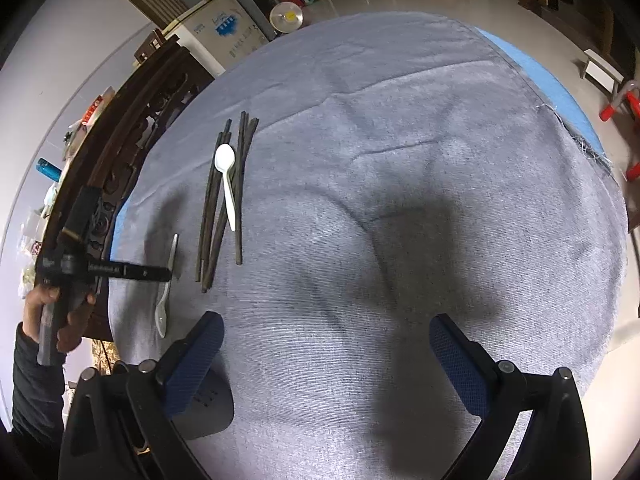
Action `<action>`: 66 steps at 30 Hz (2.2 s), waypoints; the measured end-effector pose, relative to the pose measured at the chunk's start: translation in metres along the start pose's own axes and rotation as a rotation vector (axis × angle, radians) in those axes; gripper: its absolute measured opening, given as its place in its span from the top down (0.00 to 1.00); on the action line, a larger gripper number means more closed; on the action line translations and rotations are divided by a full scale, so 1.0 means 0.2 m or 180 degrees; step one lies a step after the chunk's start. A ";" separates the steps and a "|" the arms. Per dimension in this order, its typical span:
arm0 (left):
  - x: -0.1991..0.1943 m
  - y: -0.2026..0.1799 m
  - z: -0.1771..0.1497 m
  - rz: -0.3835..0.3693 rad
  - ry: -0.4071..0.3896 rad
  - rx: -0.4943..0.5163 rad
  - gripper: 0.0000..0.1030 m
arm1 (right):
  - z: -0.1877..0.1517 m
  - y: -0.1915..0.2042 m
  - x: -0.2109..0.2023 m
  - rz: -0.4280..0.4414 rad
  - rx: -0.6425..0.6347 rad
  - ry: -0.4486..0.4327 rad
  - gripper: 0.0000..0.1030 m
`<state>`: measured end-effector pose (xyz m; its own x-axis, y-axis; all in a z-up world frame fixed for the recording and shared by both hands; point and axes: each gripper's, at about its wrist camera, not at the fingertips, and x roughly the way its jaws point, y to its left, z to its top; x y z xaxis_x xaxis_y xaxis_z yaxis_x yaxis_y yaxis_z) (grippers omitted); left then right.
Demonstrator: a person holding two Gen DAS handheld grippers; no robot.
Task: Organize utensils
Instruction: 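Lift the white spoon with the left gripper while the right gripper grasps a chopstick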
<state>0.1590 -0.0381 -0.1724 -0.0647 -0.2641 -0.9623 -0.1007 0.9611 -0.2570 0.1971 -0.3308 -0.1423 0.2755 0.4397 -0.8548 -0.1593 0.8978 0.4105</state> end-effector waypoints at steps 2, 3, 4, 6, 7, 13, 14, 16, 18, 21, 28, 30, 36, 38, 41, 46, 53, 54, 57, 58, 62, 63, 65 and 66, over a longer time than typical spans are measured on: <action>0.01 -0.04 0.04 0.0048 -0.0012 0.0010 0.61 | -0.01 -0.01 0.00 -0.0010 0.0015 0.0015 0.00; 0.03 -0.06 0.06 0.0079 -0.0004 0.0002 0.61 | -0.01 -0.02 0.00 -0.0015 0.0019 0.0018 0.00; 0.04 -0.07 0.08 0.0089 -0.0008 -0.0013 0.61 | -0.01 -0.02 0.00 -0.0021 0.0025 0.0019 0.00; 0.06 -0.10 0.11 0.0158 -0.0014 -0.0029 0.61 | -0.01 -0.03 0.00 -0.0025 0.0031 0.0015 0.00; 0.07 -0.12 0.13 0.0202 -0.0005 -0.0024 0.66 | -0.01 -0.03 0.00 -0.0031 0.0033 0.0017 0.00; 0.01 -0.04 0.16 0.0353 0.0058 0.0021 0.90 | 0.04 -0.01 0.02 -0.0096 -0.0045 0.0061 0.00; 0.02 -0.04 0.16 0.0311 0.0045 0.0008 0.90 | 0.06 0.00 0.03 -0.0125 -0.0084 0.0086 0.00; -0.02 0.04 0.13 0.0256 0.0021 0.0009 0.90 | 0.09 0.04 0.06 -0.0150 -0.0177 0.0148 0.00; -0.04 0.07 0.11 0.0199 0.0011 0.0012 0.91 | 0.13 0.08 0.10 -0.0107 -0.0247 0.0236 0.00; -0.05 0.12 0.08 0.0156 -0.0017 0.0012 0.90 | 0.21 0.14 0.19 -0.0023 -0.0277 0.0413 0.01; -0.04 0.19 0.05 0.0067 -0.0078 -0.0023 0.90 | 0.51 0.45 0.38 0.0113 -0.0493 0.0724 0.17; -0.05 0.20 0.04 0.0048 -0.0090 -0.0025 0.90 | 0.60 0.57 0.44 0.0038 -0.0661 0.0756 0.25; -0.11 0.28 0.03 -0.0069 -0.0108 -0.0050 0.90 | 0.80 0.74 0.67 -0.0205 -0.0917 0.0896 0.41; -0.10 0.30 0.02 -0.0105 -0.0110 -0.0049 0.90 | 0.83 0.71 0.72 -0.0261 -0.0868 0.0923 0.41; -0.13 0.30 0.02 -0.0107 -0.0106 -0.0018 0.90 | 0.91 0.63 0.79 -0.0342 -0.0647 0.0904 0.47; -0.14 0.32 0.01 -0.0100 -0.0102 0.0021 0.90 | 1.04 0.61 0.83 -0.0335 -0.0513 0.0785 0.56; -0.15 0.34 0.00 -0.0070 -0.0104 0.0054 0.90 | 1.17 0.67 0.92 -0.0462 -0.0558 0.0682 0.70; -0.14 0.32 0.01 -0.0061 -0.0105 0.0057 0.90 | 1.18 0.68 0.93 -0.0487 -0.0583 0.0677 0.72; -0.15 0.32 0.01 -0.0055 -0.0096 0.0050 0.90 | 1.18 0.70 1.00 -0.0547 -0.0633 0.0769 0.78; -0.15 0.33 0.01 -0.0053 -0.0092 0.0049 0.90 | 1.19 0.72 1.00 -0.0584 -0.0680 0.0716 0.79; -0.15 0.31 0.01 -0.0034 -0.0083 0.0042 0.90 | 1.18 0.75 1.02 -0.0620 -0.0750 0.0736 0.93; -0.14 0.29 0.02 -0.0026 -0.0083 0.0046 0.90 | 1.17 0.74 1.01 -0.0635 -0.0751 0.0736 0.93; -0.14 0.29 0.02 -0.0021 -0.0085 0.0048 0.90 | 1.15 0.69 0.97 -0.0614 -0.0735 0.0693 0.93; -0.14 0.29 0.02 -0.0026 -0.0085 0.0044 0.90 | 1.14 0.67 0.95 -0.0604 -0.0708 0.0679 0.93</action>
<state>0.1593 0.0261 -0.1613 -0.0375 -0.2699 -0.9622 -0.0873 0.9600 -0.2659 0.4449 -0.1221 -0.1774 0.1196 0.2299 -0.9658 -0.3331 0.9257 0.1791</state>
